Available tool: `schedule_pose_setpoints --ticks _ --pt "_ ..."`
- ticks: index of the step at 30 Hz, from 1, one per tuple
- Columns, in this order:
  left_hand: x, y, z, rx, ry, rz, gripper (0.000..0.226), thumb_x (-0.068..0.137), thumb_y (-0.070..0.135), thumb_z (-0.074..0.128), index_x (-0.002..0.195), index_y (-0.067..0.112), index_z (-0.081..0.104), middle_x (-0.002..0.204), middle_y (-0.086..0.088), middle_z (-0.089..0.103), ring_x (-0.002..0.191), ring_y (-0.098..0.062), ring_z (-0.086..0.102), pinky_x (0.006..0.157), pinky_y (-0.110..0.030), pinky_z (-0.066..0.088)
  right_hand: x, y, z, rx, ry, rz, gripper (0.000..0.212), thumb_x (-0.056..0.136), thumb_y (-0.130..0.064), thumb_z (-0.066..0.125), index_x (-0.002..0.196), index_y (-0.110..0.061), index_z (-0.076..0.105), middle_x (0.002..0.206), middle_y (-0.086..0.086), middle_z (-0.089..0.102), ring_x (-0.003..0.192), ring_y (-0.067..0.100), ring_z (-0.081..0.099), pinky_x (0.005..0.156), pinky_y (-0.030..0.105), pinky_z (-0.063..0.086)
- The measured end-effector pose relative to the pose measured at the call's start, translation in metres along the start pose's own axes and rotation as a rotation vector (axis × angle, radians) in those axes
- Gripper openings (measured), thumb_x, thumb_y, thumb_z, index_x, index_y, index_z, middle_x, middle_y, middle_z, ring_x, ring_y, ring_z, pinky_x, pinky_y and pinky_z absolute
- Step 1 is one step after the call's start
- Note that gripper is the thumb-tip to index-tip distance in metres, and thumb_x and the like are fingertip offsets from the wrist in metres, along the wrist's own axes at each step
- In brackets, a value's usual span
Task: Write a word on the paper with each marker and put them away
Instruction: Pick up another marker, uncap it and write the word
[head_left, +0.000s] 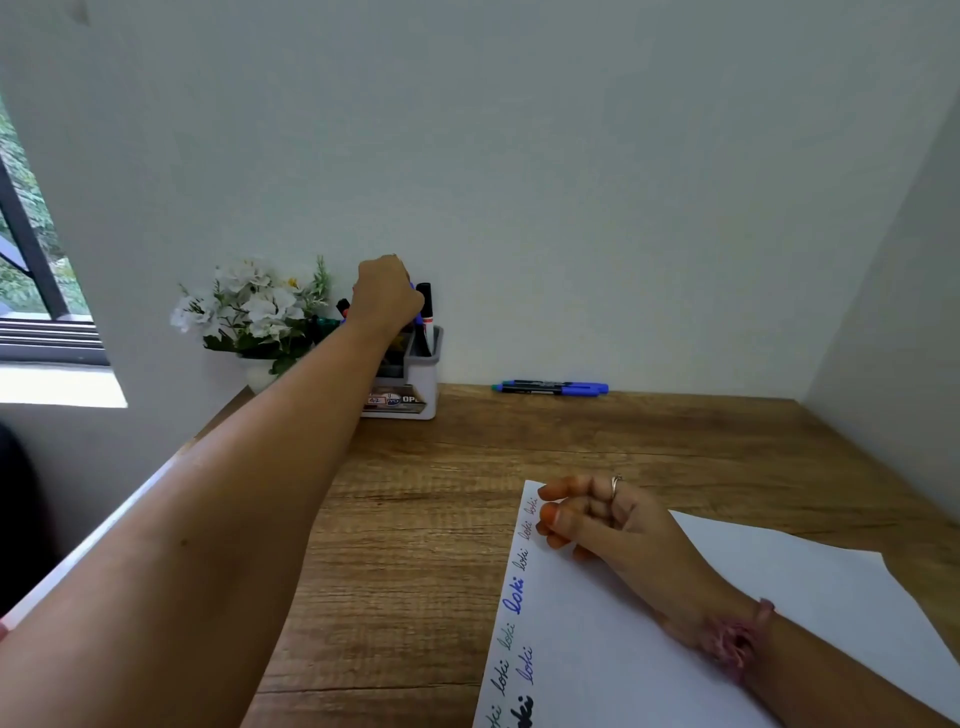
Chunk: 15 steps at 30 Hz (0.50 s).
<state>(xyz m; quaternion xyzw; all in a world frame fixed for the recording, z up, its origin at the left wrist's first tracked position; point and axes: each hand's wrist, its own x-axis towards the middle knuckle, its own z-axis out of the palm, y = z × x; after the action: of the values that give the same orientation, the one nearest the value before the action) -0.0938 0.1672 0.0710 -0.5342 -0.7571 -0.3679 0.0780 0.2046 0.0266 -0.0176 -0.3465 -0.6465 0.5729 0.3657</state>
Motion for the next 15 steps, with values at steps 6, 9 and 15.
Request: schedule_pose_setpoints --ticks 6,9,15 --pt "0.0034 -0.0025 0.0019 0.017 -0.017 0.031 0.009 0.080 -0.001 0.060 0.074 0.005 0.056 0.063 -0.004 0.046 0.067 -0.020 0.051 0.065 -0.029 0.046 0.0003 0.0004 -0.0002 -0.008 -0.007 -0.010 0.015 0.080 -0.009 0.068 0.095 -0.010 0.067 0.075 -0.005 0.072 0.071 0.009 0.067 0.061 0.014 0.048" --pt "0.0038 -0.0045 0.0020 -0.002 -0.029 0.045 0.016 0.082 0.003 0.063 0.090 -0.010 0.067 0.091 -0.020 0.063 0.087 -0.030 0.062 0.082 -0.037 0.053 0.0005 0.0001 0.0001 -0.003 -0.005 -0.010 0.016 0.079 -0.010 0.068 0.095 -0.010 0.067 0.074 -0.006 0.072 0.071 0.009 0.066 0.060 0.014 0.048" --pt "-0.0061 -0.0045 -0.0025 -0.090 -0.022 -0.029 0.033 0.078 0.017 0.074 0.088 0.008 0.044 0.092 -0.011 0.048 0.082 -0.020 0.048 0.059 -0.023 0.040 -0.0003 -0.0002 0.0004 0.001 -0.004 -0.010 0.016 0.079 -0.012 0.069 0.095 -0.011 0.068 0.073 -0.003 0.072 0.071 0.008 0.066 0.059 0.013 0.047"
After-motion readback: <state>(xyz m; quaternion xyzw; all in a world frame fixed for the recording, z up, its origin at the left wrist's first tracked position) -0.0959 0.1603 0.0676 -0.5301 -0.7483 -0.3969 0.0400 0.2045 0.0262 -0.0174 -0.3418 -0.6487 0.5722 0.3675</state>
